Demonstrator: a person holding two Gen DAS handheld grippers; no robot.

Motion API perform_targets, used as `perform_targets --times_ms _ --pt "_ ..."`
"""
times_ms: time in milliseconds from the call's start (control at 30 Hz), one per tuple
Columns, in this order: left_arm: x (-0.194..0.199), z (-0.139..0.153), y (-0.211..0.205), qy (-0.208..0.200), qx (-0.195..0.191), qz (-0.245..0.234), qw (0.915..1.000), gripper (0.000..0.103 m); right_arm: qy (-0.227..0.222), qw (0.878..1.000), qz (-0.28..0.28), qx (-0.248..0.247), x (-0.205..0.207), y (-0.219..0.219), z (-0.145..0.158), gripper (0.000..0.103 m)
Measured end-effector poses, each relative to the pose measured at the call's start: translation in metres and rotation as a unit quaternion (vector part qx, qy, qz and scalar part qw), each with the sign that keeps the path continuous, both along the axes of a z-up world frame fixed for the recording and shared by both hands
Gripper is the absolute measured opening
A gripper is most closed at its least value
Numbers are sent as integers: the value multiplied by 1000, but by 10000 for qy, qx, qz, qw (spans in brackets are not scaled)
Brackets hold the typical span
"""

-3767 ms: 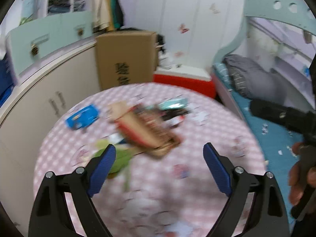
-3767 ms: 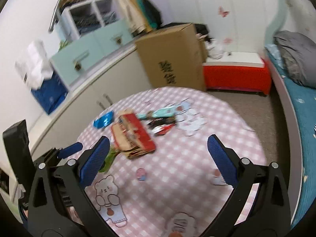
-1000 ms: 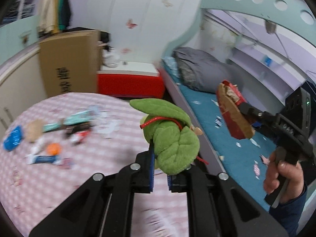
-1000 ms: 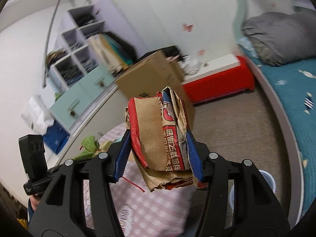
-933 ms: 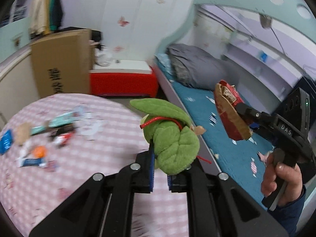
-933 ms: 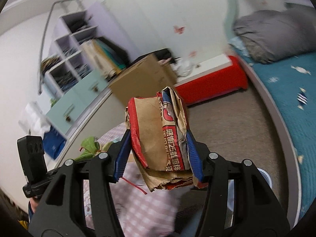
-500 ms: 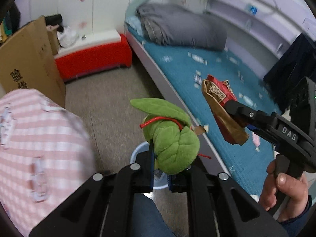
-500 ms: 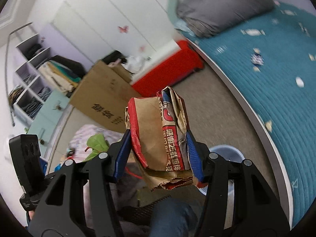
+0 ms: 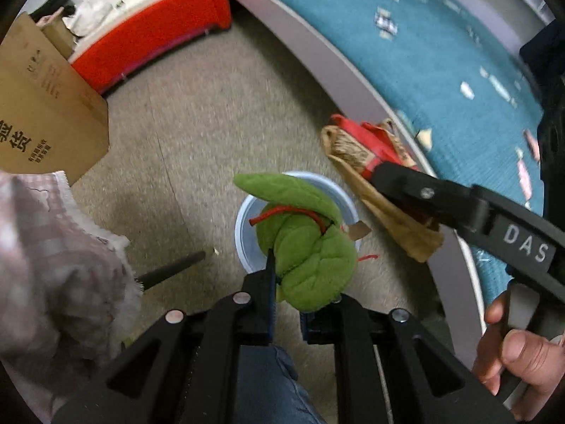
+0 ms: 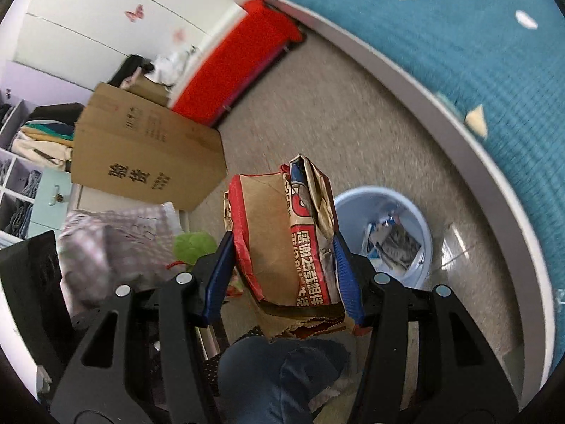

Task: Collect trash
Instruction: 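Carry both items to the wastebasket and open both tools to drop them, then move both tools back over the table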

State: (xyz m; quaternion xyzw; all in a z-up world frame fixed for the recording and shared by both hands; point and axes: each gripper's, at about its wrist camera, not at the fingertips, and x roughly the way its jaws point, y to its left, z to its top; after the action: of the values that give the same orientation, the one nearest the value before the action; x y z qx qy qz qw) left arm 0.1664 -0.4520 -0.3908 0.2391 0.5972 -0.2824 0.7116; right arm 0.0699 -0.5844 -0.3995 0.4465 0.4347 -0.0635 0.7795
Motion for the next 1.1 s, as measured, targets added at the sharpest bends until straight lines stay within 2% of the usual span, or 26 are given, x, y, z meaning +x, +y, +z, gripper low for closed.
perform_targets --times_ms 67,133,167,200,233,400,467,600,733,833,1100 --pt "2 -11 -4 80 145 -76 9998 14 158 9998 1 91 8 1 -14 56" --pt "3 -17 -8 122 331 -198 9992 34 287 9994 -38 178 12 0 -27 60" --pt "3 -19 -10 88 411 -220 9989 57 297 9992 -58 250 14 -1 -32 64" --pt "4 -18 -10 -19 501 -215 9985 76 314 9989 -86 342 14 -2 -38 74" --pt "6 -18 -9 -125 537 -213 9983 79 381 9984 -125 406 15 -3 -42 83" --pt "10 -13 -8 -287 743 -107 9968 80 545 9968 -371 454 8 -8 -44 97" --pt "12 -6 -4 -257 644 26 9976 80 531 9969 -454 360 3 -10 -35 97" --pt "6 22 2 -446 328 147 9984 80 466 9970 -613 62 -9 -13 -10 97" --pt "-3 58 12 -680 -50 155 9976 81 245 9965 -761 -243 -20 -14 30 97" --pt "-11 92 25 -872 -414 162 9952 81 -51 9950 -832 -552 -29 -9 75 97" --pt "-29 183 78 -1502 -1306 276 9796 81 -910 9855 -577 -1308 -32 36 190 97"
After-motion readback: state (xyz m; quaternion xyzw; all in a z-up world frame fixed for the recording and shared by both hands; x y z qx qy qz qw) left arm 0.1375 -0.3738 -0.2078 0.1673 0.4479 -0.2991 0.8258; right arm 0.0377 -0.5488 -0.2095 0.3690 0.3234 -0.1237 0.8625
